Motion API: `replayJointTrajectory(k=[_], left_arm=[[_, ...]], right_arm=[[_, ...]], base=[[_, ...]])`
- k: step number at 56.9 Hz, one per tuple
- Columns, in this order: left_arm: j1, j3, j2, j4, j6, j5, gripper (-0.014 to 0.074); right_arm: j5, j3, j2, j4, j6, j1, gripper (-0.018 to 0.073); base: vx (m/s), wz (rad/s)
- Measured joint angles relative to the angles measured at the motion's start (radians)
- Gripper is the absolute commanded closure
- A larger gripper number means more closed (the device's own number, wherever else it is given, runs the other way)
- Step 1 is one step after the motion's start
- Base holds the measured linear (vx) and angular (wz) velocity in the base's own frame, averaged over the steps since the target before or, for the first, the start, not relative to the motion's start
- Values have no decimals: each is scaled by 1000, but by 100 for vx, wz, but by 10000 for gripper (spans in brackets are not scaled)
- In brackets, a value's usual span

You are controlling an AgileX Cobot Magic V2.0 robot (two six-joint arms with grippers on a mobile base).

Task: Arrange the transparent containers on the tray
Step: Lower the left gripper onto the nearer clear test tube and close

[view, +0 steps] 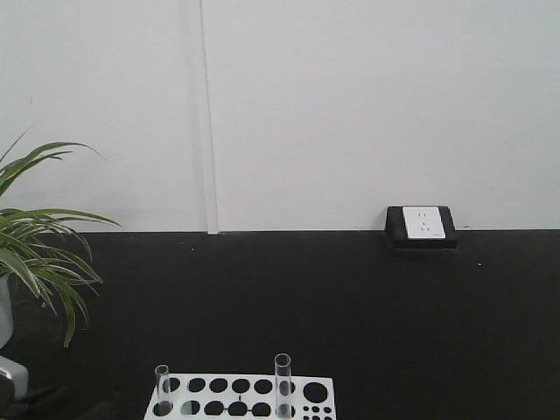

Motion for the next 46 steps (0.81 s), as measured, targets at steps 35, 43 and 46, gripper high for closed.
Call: replayJointTrajectory(k=[35, 43, 46], left_arm=[[-41, -139, 451, 28, -109, -402, 121], [-41, -180, 497, 30, -110, -407, 121], [-41, -182, 505, 30, -110, -407, 121]], right_arm=[[0, 0, 0, -2, -1, 0, 158], [0, 0, 0, -2, -1, 0, 158], [-1, 0, 0, -2, -1, 0, 158]], base=[[0, 0], [0, 0], [0, 0]])
